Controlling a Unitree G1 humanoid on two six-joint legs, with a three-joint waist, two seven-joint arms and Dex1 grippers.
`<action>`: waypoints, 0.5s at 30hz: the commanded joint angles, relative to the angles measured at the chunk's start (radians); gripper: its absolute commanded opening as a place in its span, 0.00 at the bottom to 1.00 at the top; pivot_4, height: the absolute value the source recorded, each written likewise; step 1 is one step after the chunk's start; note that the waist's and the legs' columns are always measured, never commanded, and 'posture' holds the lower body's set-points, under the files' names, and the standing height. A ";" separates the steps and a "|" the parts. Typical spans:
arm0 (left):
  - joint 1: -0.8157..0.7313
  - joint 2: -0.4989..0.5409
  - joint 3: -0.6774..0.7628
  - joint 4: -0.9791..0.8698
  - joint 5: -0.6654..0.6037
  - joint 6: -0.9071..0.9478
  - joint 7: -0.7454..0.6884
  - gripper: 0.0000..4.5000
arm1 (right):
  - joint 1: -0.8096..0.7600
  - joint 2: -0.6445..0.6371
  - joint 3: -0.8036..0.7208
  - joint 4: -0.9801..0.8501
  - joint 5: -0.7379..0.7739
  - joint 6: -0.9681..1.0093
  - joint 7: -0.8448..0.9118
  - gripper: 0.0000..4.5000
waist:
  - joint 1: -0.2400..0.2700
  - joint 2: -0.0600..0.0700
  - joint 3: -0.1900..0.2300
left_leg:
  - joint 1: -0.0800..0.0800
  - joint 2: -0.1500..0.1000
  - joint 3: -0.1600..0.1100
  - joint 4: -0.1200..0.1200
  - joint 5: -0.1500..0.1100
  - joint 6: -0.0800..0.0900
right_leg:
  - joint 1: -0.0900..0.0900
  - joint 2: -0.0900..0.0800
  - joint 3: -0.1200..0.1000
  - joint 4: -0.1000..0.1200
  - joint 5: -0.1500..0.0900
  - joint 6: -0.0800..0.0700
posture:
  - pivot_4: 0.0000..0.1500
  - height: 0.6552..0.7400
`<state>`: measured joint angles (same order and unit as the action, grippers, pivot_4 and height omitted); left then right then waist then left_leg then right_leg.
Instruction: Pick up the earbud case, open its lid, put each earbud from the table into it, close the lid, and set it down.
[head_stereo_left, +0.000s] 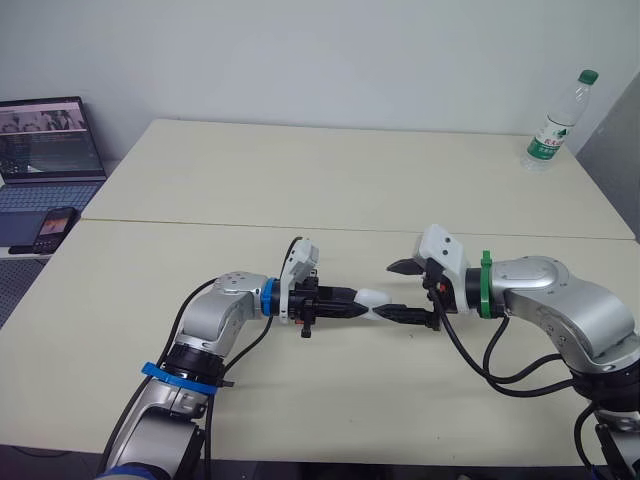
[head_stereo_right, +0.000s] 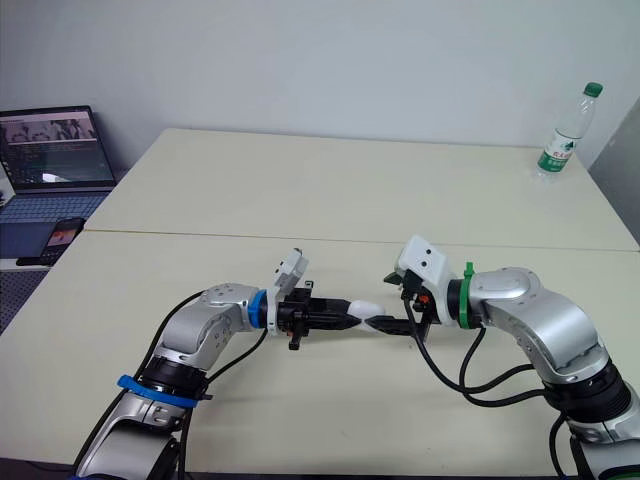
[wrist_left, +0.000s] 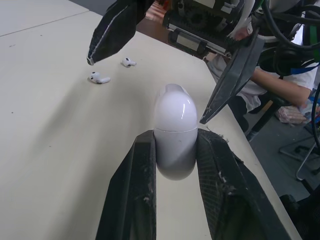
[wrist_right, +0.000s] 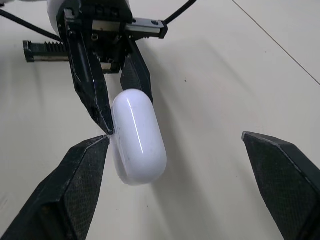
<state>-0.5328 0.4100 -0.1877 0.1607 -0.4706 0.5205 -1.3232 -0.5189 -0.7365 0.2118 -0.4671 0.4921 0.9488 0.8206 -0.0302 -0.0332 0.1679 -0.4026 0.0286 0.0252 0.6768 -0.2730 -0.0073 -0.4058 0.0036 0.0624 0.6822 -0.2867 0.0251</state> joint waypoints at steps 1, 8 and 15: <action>-0.004 0.004 0.015 -0.040 -0.016 -0.009 -0.003 0.17 | -0.020 -0.010 -0.003 -0.012 -0.015 -0.017 0.003 0.99 | 0.000 0.000 0.000 | 0.000 0.000 0.000 0.000 0.000 0.000 | 0.000 0.000 0.000 0.000 0.000 0.000 | 1.00 1.00; -0.002 0.008 0.010 -0.042 -0.009 -0.015 -0.004 0.17 | -0.037 0.009 -0.027 0.029 -0.019 -0.018 -0.017 0.99 | 0.000 0.000 0.000 | 0.000 0.000 0.000 0.000 0.000 0.000 | 0.000 0.000 0.000 0.000 0.000 0.000 | 1.00 1.00; 0.000 0.014 0.004 -0.042 -0.005 -0.021 -0.010 0.17 | -0.058 0.013 -0.048 0.059 -0.025 -0.021 -0.036 0.99 | 0.000 0.000 0.000 | 0.000 0.000 0.000 0.000 0.000 0.000 | 0.000 0.000 0.000 0.000 0.000 0.000 | 1.00 1.00</action>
<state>-0.5322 0.4234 -0.1877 0.1558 -0.4629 0.5147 -1.3161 -0.5449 -0.7234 0.2181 -0.4165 0.4850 0.9454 0.8129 -0.0303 -0.0331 0.1679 -0.4026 0.0288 0.0250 0.6768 -0.2730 -0.0073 -0.4059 0.0036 0.0623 0.6822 -0.2867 0.0251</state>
